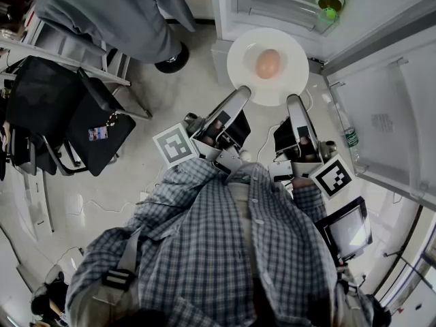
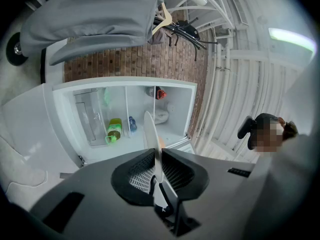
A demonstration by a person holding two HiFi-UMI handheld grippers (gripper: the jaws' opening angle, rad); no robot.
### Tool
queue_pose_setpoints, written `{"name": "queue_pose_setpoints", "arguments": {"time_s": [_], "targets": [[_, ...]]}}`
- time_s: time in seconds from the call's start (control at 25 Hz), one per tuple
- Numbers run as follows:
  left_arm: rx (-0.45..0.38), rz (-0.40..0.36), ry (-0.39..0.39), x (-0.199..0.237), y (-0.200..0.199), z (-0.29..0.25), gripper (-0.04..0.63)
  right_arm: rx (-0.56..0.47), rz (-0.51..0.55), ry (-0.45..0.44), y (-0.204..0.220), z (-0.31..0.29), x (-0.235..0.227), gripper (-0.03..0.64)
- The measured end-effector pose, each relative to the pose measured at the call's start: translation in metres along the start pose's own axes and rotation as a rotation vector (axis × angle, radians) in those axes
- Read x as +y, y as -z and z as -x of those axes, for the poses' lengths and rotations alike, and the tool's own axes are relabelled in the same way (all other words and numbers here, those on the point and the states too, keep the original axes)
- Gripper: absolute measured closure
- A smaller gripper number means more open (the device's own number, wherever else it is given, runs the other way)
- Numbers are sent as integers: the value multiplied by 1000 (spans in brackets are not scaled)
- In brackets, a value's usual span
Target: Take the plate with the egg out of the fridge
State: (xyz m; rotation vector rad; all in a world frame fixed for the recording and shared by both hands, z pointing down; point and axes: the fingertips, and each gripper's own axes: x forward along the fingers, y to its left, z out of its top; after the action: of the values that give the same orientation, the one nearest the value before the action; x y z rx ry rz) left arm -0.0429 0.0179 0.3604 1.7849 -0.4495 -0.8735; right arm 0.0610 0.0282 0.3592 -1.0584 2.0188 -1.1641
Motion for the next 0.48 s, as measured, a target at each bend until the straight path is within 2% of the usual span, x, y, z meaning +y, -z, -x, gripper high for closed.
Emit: {"name": "queue_pose_setpoints", "arguments": {"time_s": [0.48], "targets": [[0,5,-4,0,-1,0,546,4,1,6,1,-1,0,561]]}}
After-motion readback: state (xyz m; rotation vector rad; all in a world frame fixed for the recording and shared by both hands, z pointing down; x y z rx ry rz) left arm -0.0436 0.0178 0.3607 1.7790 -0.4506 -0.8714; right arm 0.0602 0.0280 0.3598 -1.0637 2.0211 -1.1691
